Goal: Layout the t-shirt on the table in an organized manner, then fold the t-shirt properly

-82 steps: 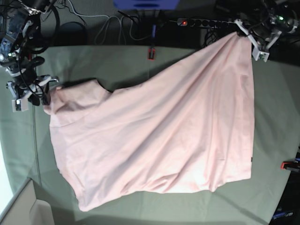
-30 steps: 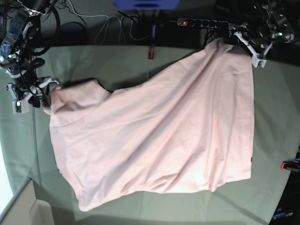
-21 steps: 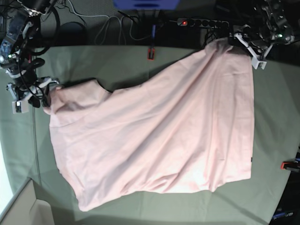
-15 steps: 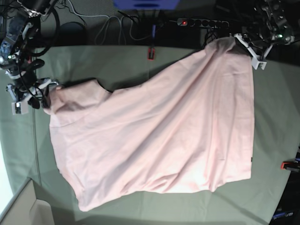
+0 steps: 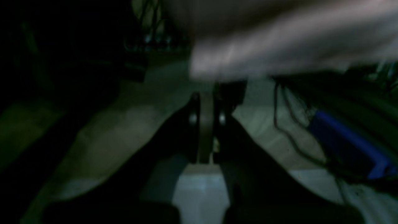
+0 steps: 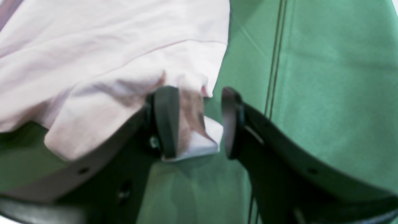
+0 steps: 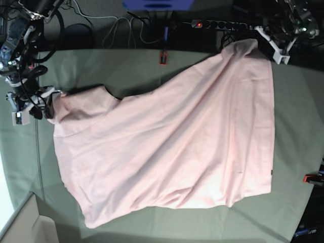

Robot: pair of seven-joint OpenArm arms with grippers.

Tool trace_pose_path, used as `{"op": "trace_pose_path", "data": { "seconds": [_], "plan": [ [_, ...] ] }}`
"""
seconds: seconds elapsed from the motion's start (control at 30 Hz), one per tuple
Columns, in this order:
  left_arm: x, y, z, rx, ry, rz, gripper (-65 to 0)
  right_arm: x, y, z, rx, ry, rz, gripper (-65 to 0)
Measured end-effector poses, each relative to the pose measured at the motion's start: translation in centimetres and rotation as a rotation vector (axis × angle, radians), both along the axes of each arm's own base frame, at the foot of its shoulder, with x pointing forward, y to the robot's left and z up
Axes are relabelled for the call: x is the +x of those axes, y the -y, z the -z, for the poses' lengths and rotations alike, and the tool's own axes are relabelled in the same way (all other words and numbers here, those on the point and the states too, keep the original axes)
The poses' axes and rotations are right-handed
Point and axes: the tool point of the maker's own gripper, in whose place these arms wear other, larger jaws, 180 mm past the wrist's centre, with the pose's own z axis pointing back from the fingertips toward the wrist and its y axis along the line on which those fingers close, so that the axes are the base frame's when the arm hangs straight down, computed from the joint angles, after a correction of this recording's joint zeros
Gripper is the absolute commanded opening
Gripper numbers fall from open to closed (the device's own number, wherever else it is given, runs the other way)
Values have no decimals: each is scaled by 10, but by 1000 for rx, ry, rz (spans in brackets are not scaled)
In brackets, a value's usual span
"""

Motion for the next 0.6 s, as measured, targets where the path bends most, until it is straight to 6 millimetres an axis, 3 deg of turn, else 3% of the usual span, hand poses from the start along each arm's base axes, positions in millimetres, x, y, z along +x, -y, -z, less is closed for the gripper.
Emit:
{"op": "trace_pose_path", "data": {
  "seconds": [0.13,0.23,0.4,0.47,0.6],
  "plan": [
    [5,-15,-7,35,13,6,-645,0,0,0,-2,-2,0,-412],
    [19,-19,-27,80,83,38,-645,3,0,-4,-7,9,-2,-412],
    [24,-13,-60,150,153,91,-634,14,18,-29,-37,83,41,-370],
    [36,-14,-74,178,207,88,-583,18,20,-34,-46,93,46,-342],
    [47,-20,-88,210,259,58,-375,49,19,-42,-20,131,31,-318]
  ]
}}
